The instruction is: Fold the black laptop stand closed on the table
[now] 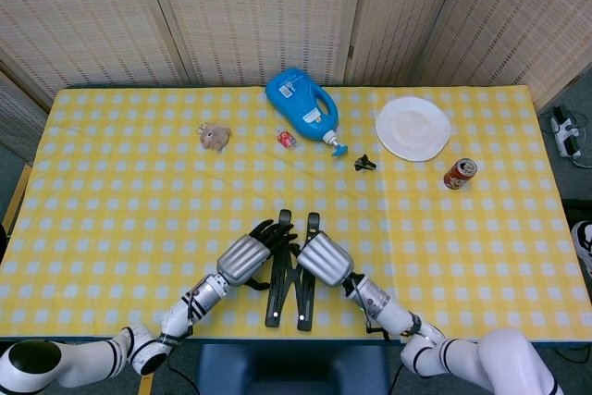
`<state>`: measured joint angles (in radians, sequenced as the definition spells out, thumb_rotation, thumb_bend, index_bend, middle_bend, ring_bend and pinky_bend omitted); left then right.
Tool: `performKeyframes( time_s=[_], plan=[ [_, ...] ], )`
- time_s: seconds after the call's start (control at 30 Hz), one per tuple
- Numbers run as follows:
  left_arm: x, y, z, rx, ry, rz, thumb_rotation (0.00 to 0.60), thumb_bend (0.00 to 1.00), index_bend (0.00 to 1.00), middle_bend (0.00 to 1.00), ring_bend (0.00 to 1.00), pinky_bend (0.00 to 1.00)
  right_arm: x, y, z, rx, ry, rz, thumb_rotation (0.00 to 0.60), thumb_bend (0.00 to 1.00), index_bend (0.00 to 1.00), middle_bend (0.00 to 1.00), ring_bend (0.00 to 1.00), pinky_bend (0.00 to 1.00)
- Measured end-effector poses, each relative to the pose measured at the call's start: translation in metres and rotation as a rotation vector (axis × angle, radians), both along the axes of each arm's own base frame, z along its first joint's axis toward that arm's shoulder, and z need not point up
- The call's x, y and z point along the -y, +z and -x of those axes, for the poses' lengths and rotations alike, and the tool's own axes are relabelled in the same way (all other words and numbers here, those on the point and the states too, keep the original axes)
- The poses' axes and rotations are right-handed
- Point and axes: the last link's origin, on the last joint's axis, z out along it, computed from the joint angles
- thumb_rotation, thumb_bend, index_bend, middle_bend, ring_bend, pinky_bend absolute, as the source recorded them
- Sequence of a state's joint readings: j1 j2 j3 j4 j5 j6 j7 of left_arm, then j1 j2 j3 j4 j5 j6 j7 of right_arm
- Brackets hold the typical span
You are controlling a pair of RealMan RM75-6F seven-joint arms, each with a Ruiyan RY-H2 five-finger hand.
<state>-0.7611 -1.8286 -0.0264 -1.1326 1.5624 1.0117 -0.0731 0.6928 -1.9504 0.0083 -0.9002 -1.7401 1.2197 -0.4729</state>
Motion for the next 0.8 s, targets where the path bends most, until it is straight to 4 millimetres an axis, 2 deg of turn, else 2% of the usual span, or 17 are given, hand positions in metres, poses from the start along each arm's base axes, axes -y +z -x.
performKeyframes(
  time_s=[0.27,0.43,0.57,0.63,0.7,0.77,0.8],
  plan=[
    [0.002,-0.001,0.002,-0.004,0.008,0.001,0.600,0.05,0.00,0.00,0.00,0.00,-0.002,0.001,-0.002,0.008,0.009,0.003,0.600,0.13,0.44,0.90,0.86,0.91],
    [0.000,0.010,0.008,-0.005,0.016,-0.031,0.600,0.05,0.00,0.00,0.00,0.00,-0.004,0.008,-0.001,0.020,0.016,-0.006,0.600,0.13,0.26,0.74,0.78,0.89],
    [-0.004,0.028,0.017,-0.003,0.021,-0.074,0.600,0.05,0.00,0.00,0.00,0.00,-0.010,0.021,-0.006,0.056,0.027,-0.052,0.600,0.13,0.16,0.60,0.68,0.83],
    [-0.006,0.037,0.020,-0.002,0.027,-0.092,0.600,0.05,0.00,0.00,0.00,0.00,-0.014,0.030,-0.009,0.068,0.035,-0.088,0.600,0.13,0.11,0.51,0.61,0.74],
    [-0.008,0.048,0.024,0.001,0.036,-0.113,0.600,0.05,0.00,0.00,0.00,0.00,-0.017,0.040,-0.013,0.061,0.038,-0.136,0.600,0.13,0.04,0.40,0.51,0.58],
    [-0.011,0.059,0.028,0.003,0.048,-0.132,0.600,0.05,0.00,0.00,0.00,0.00,-0.020,0.047,-0.016,0.037,0.035,-0.189,0.600,0.13,0.00,0.27,0.38,0.40],
    [-0.012,0.063,0.029,0.005,0.054,-0.139,0.600,0.05,0.00,0.00,0.00,0.00,-0.022,0.050,-0.019,0.011,0.032,-0.227,0.600,0.13,0.00,0.24,0.34,0.36]
  ],
)
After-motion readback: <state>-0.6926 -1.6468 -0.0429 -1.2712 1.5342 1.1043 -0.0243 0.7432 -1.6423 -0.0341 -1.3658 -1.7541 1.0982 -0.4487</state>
